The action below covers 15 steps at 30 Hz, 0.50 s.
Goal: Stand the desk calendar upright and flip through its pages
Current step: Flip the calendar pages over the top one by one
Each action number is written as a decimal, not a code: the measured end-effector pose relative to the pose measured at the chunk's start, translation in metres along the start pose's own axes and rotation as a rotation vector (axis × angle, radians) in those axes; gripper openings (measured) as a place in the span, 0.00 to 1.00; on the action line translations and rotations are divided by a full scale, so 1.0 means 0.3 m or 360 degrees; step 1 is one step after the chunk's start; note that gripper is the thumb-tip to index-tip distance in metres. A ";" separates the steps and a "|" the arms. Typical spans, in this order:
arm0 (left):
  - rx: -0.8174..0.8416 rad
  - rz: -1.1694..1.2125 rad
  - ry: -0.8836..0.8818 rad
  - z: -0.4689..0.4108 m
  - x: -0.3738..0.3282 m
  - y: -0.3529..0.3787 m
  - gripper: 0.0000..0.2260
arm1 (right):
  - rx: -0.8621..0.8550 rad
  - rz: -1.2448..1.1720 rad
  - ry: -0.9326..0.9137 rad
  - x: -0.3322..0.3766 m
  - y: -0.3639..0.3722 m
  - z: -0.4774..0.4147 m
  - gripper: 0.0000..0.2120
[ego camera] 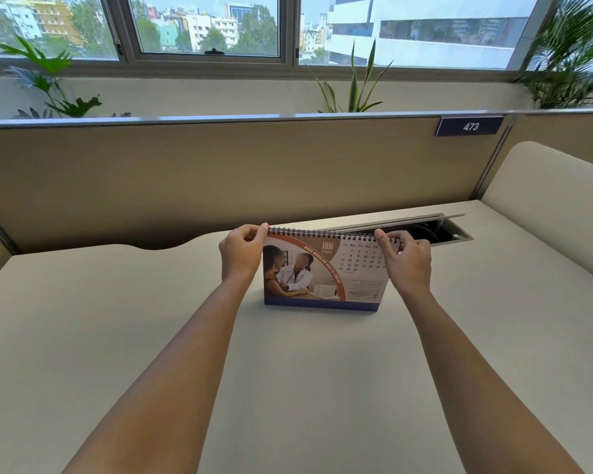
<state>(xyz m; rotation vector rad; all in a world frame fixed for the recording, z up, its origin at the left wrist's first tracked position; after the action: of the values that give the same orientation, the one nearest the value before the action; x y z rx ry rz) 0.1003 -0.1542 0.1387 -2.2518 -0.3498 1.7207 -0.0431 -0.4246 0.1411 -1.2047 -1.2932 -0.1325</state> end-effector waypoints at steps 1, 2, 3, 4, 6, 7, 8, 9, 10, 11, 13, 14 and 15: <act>0.0004 0.0007 -0.0009 0.000 0.001 0.000 0.14 | 0.0008 0.0000 0.0001 -0.001 -0.001 -0.002 0.24; 0.0011 0.0017 -0.0019 -0.001 0.004 0.001 0.14 | 0.0014 -0.0006 0.0001 -0.002 -0.001 -0.005 0.24; 0.0021 0.0030 -0.0032 -0.002 0.008 0.001 0.14 | 0.0020 -0.0019 0.0005 -0.005 -0.002 -0.008 0.24; 0.0032 0.0048 -0.0045 -0.004 0.012 0.002 0.14 | 0.0025 -0.0034 0.0014 -0.008 -0.003 -0.011 0.23; 0.0045 0.0083 -0.0069 -0.007 0.018 0.005 0.14 | 0.0031 -0.0051 0.0028 -0.015 -0.002 -0.016 0.23; 0.0047 0.0098 -0.0079 -0.008 0.020 0.006 0.14 | 0.0033 -0.0060 0.0032 -0.017 0.000 -0.018 0.23; 0.0046 0.0112 -0.0085 -0.007 0.021 0.006 0.14 | 0.0034 -0.0071 0.0035 -0.018 0.002 -0.021 0.23; 0.0041 0.0124 -0.0089 -0.007 0.023 0.007 0.13 | 0.0037 -0.0079 0.0037 -0.018 0.004 -0.024 0.23; 0.0035 0.0131 -0.0092 -0.007 0.024 0.006 0.13 | 0.0040 -0.0085 0.0039 -0.018 0.007 -0.026 0.23; 0.0026 0.0135 -0.0098 -0.006 0.024 0.006 0.13 | 0.0043 -0.0087 0.0041 -0.017 0.009 -0.029 0.23; 0.0013 0.0149 -0.0110 -0.005 0.026 0.006 0.13 | 0.0051 -0.0091 0.0045 -0.017 0.013 -0.033 0.22; 0.0012 0.0161 -0.0115 -0.003 0.027 0.008 0.13 | 0.0055 -0.0094 0.0045 -0.018 0.014 -0.034 0.22; 0.0015 0.0173 -0.0117 0.000 0.028 0.010 0.13 | 0.0060 -0.0100 0.0044 -0.018 0.015 -0.034 0.22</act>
<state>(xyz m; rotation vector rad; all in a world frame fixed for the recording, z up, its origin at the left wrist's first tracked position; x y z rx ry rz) 0.1027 -0.1539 0.1300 -2.2432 -0.2385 1.8588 -0.0355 -0.4329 0.1360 -1.1270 -1.3040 -0.1688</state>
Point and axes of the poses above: each hand's wrist, its own z-axis away from the middle knuckle, its own y-axis out of the palm, x = y × z, the point moved 7 cm from there along -z, towards the middle knuckle, and after that the axes turned 4 degrees about x, right-handed, at the moved point
